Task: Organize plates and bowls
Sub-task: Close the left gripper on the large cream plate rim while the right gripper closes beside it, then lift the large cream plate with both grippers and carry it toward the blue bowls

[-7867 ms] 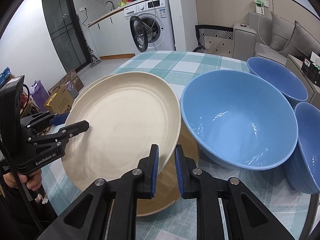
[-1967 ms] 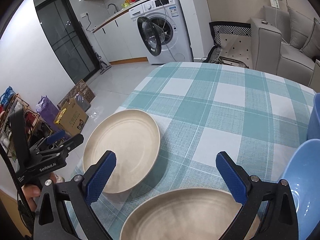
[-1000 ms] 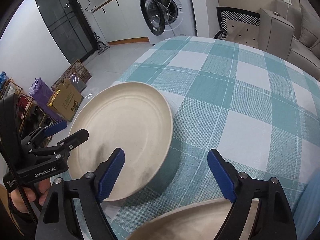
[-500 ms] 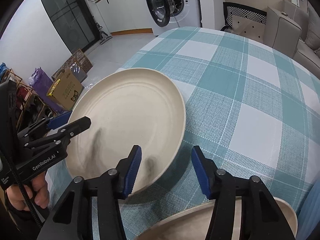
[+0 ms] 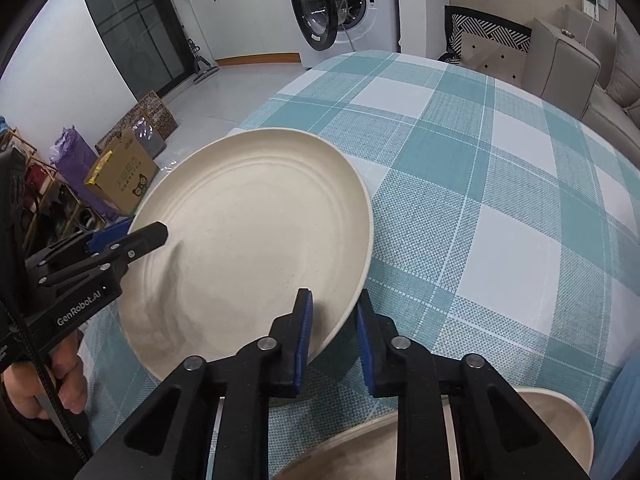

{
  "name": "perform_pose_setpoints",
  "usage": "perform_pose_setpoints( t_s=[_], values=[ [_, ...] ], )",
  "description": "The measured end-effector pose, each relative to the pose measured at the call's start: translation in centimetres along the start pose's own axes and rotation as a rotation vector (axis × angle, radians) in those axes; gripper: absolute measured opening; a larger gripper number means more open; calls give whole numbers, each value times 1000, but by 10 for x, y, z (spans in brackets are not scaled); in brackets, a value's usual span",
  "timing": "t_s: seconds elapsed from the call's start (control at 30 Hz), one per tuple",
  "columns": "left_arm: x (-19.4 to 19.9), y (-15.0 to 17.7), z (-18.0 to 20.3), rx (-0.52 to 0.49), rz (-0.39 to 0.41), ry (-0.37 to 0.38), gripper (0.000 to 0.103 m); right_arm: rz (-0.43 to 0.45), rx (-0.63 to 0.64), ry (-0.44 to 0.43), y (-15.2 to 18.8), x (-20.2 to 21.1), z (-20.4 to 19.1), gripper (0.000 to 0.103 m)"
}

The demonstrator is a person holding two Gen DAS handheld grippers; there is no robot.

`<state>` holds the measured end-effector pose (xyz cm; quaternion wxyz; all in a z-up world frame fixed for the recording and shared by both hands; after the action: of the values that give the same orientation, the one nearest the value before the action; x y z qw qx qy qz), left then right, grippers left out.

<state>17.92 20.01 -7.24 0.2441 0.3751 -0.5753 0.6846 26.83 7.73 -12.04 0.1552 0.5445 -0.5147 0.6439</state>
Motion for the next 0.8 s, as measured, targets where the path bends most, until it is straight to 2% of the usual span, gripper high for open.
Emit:
perform_pose_setpoints(
  t_s=[0.2, 0.8],
  values=[
    [1, 1, 1, -10, 6, -6, 30, 6, 5, 17, 2, 1, 0, 20],
    [20, -3, 6, -19, 46, -1, 30, 49, 18, 41, 1, 24, -4, 20]
  ],
)
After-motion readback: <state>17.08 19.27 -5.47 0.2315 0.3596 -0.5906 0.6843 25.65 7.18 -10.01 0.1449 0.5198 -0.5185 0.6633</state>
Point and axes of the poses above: each gripper's, at about its wrist camera, not at the fingertips, and x roughly against the way its jaws point, z to its right, y to its underside, the point moved 1 cm from there along -x, roughly the way its jaws point, and after that the axes turned 3 degrees about -y, right-handed, at the moved point
